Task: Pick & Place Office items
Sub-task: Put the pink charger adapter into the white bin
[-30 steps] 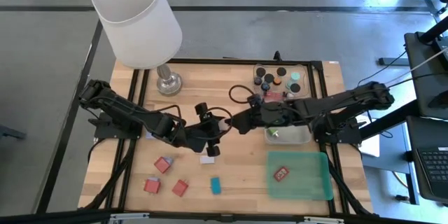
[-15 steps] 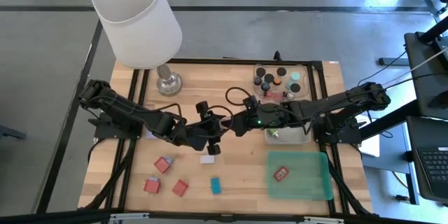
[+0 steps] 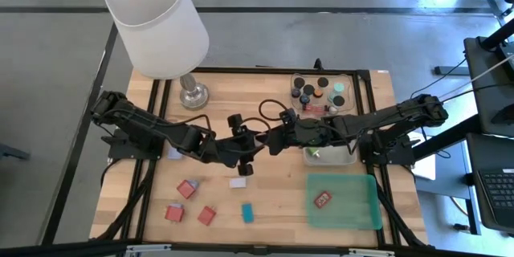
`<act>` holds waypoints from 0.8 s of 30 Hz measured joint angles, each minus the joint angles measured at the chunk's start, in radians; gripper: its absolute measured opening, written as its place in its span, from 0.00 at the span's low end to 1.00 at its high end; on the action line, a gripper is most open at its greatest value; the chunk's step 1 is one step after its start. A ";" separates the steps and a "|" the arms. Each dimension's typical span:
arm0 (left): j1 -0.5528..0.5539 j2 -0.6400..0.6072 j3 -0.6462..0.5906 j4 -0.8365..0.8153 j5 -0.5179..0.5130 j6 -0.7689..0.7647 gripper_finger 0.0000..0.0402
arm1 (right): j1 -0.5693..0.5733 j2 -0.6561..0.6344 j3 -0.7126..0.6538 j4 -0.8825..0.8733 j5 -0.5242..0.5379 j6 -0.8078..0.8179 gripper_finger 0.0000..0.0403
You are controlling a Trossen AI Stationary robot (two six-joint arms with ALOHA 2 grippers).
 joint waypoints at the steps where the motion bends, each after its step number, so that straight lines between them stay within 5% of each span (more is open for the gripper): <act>1: 0.000 0.000 0.000 -0.002 0.000 0.022 0.48 | 0.000 0.000 0.000 -0.001 0.002 0.000 0.37; 7: 0.000 0.000 0.000 -0.006 -0.012 0.123 0.50 | -0.001 0.000 0.000 -0.007 -0.010 -0.004 0.31; 17: -0.002 0.000 0.000 0.005 -0.020 0.196 0.49 | -0.010 0.000 0.000 -0.004 -0.099 0.038 0.58; 24: -0.004 0.000 0.000 0.003 -0.022 0.218 0.49 | -0.015 0.000 0.000 -0.004 -0.108 0.051 0.62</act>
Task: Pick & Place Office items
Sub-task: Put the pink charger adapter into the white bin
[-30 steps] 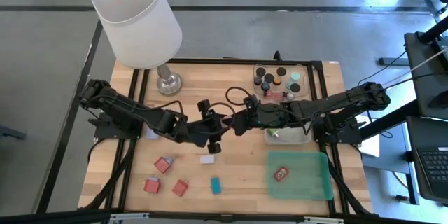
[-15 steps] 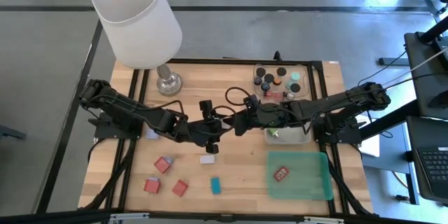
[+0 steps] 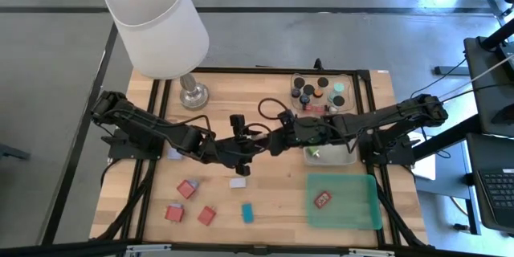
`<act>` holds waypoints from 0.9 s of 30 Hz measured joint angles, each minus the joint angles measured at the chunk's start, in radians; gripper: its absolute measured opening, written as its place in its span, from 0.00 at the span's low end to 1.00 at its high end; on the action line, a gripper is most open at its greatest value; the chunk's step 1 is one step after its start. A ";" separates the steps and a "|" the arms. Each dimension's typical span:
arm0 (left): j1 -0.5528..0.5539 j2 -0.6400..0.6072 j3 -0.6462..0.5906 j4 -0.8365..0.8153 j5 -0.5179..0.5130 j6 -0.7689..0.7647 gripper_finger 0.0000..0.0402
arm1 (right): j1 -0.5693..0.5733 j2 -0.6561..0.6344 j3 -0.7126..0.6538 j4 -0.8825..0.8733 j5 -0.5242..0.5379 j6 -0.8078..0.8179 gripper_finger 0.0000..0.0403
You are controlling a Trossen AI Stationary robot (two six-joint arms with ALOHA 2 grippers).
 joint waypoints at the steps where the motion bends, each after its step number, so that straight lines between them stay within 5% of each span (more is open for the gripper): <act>1: 0.000 0.000 0.000 0.000 0.000 0.000 0.49 | 0.000 0.000 0.000 0.000 0.000 0.000 0.62; 14: 0.000 0.000 0.000 -0.005 0.004 0.003 0.50 | 0.000 0.000 0.000 -0.013 0.004 0.000 0.30; 27: -0.013 0.000 0.000 0.000 0.017 -0.010 0.56 | -0.002 0.000 0.000 -0.021 -0.015 -0.018 0.30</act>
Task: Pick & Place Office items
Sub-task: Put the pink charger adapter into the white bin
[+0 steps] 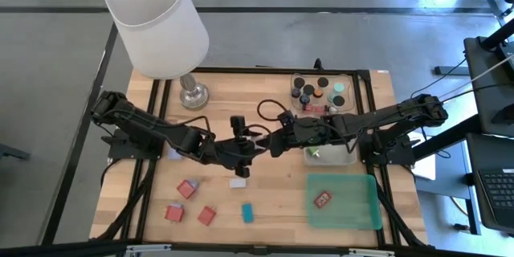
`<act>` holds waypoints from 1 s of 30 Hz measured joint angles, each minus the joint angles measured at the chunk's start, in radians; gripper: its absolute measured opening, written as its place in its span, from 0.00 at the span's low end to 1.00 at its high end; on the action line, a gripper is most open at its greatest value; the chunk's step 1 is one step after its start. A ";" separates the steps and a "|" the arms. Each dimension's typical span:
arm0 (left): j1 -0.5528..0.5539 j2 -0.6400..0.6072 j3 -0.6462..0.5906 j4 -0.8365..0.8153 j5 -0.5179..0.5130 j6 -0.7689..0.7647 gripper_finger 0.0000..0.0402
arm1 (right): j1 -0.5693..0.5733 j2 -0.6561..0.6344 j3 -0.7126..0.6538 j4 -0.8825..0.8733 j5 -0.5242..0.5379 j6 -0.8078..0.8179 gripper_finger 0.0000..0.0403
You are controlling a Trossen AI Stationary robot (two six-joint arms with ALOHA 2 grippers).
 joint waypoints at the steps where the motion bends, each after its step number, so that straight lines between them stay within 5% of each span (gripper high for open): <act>1: -0.003 0.000 0.000 0.000 -0.001 -0.004 0.57 | -0.003 0.000 0.000 -0.008 -0.010 -0.007 0.30; 19: -0.010 0.000 0.000 -0.061 -0.084 -0.053 0.58 | -0.078 -0.218 0.000 -0.481 0.026 -0.089 0.30; 30: -0.009 0.000 0.000 -0.061 -0.138 -0.052 0.58 | -0.059 -0.359 0.000 -1.019 0.072 0.027 0.30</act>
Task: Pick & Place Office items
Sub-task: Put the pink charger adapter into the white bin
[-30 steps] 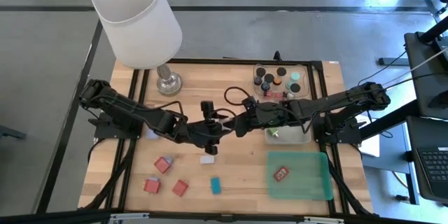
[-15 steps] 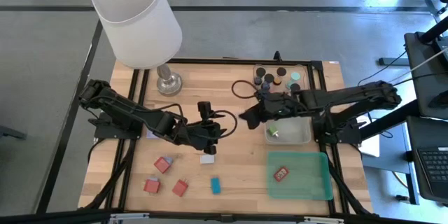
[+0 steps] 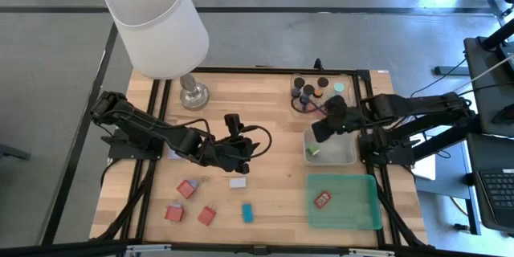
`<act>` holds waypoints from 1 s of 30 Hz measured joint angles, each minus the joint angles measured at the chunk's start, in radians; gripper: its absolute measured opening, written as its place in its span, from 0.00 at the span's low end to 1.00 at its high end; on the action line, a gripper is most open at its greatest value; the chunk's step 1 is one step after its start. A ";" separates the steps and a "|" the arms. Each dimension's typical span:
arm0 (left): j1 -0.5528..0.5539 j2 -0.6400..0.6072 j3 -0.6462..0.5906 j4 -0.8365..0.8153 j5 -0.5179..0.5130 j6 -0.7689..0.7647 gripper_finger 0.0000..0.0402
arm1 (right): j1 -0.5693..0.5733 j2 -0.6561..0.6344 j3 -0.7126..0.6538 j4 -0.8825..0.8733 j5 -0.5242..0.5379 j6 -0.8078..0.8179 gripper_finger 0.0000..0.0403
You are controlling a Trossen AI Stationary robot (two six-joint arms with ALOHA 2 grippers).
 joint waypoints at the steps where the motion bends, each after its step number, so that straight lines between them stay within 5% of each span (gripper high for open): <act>1: 0.000 0.000 0.000 0.000 0.000 0.000 0.58 | 0.012 0.000 0.000 -0.049 -0.001 0.028 0.30; 15: 0.045 0.000 0.000 0.000 0.012 -0.003 0.57 | 0.171 0.115 -0.028 -0.172 -0.032 0.235 0.32; 30: 0.043 0.000 0.000 -0.026 0.017 -0.138 0.57 | 0.180 0.180 -0.372 0.046 -0.135 0.441 0.32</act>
